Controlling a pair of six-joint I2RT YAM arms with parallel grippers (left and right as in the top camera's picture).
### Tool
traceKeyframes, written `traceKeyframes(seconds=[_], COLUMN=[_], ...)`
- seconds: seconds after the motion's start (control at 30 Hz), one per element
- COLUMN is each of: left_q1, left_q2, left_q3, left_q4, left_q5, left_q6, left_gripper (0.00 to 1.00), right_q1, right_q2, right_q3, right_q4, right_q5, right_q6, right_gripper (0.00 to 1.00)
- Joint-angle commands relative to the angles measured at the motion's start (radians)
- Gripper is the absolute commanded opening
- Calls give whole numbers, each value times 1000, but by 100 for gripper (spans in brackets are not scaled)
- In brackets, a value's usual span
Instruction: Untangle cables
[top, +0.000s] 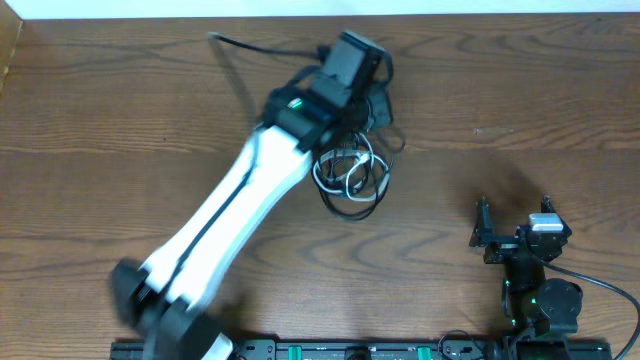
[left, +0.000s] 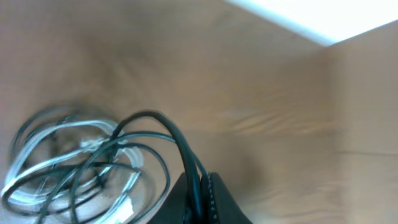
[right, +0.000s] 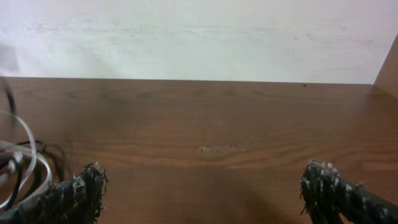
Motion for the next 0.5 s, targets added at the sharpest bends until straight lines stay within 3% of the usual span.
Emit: traceKeyframes(seconds=[0.0,0.2,0.47], left_q1=[-7,0,0], left_q2=[-148,-243,-209], left_q3=[35,35,34], left_q4=[83,126,-67], left_q5=[-10,-42,-249], left_q6=[39,99,147], left_gripper=[7,8,7], right_q1=[12,12,12], right_q2=[-6,-6,-6], right_q3=[-2,-2,-2], right_q4=[-5,-5,-5], right_q5=[-2,-2,-2], right_q6=[14,14,14], right_gripper=[99,99,99])
